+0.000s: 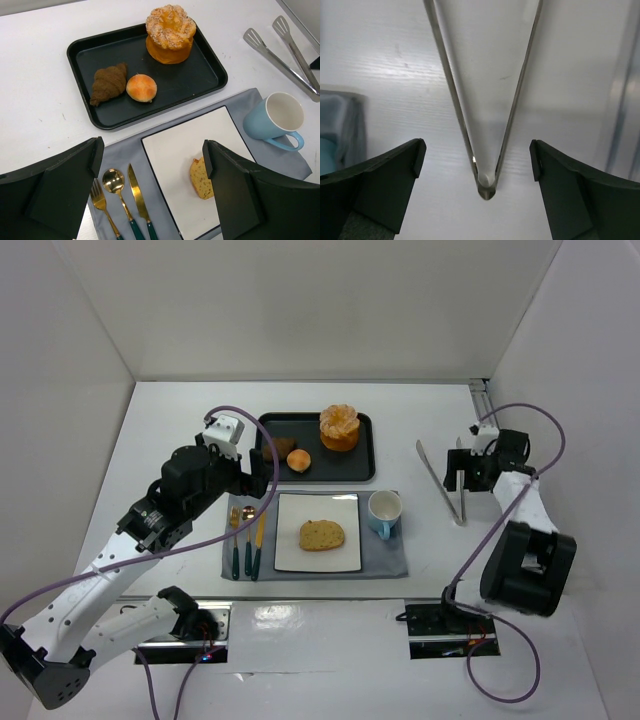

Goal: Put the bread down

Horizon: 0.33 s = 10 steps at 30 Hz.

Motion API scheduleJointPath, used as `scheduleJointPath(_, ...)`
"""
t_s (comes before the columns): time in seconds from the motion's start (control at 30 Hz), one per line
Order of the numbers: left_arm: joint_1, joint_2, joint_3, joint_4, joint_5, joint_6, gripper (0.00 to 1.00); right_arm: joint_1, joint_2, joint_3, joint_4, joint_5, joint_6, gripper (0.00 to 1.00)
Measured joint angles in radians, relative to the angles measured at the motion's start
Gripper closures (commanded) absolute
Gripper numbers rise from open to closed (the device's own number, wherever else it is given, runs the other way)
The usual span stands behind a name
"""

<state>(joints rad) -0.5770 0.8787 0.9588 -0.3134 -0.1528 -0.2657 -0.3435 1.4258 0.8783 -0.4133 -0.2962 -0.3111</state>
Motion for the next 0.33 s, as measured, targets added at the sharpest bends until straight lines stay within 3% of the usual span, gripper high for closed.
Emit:
scheduleJointPath(0.17,0.000,0.000,0.000,0.000,0.000,0.000,0.00,0.002,-0.216,0.075,-0.042,-0.033,0.006,0.00)
scheduleJointPath(0.33,0.000,0.000,0.000,0.000,0.000,0.000,0.00,0.026,-0.307,0.134,-0.037,-0.030,0.116,0.00)
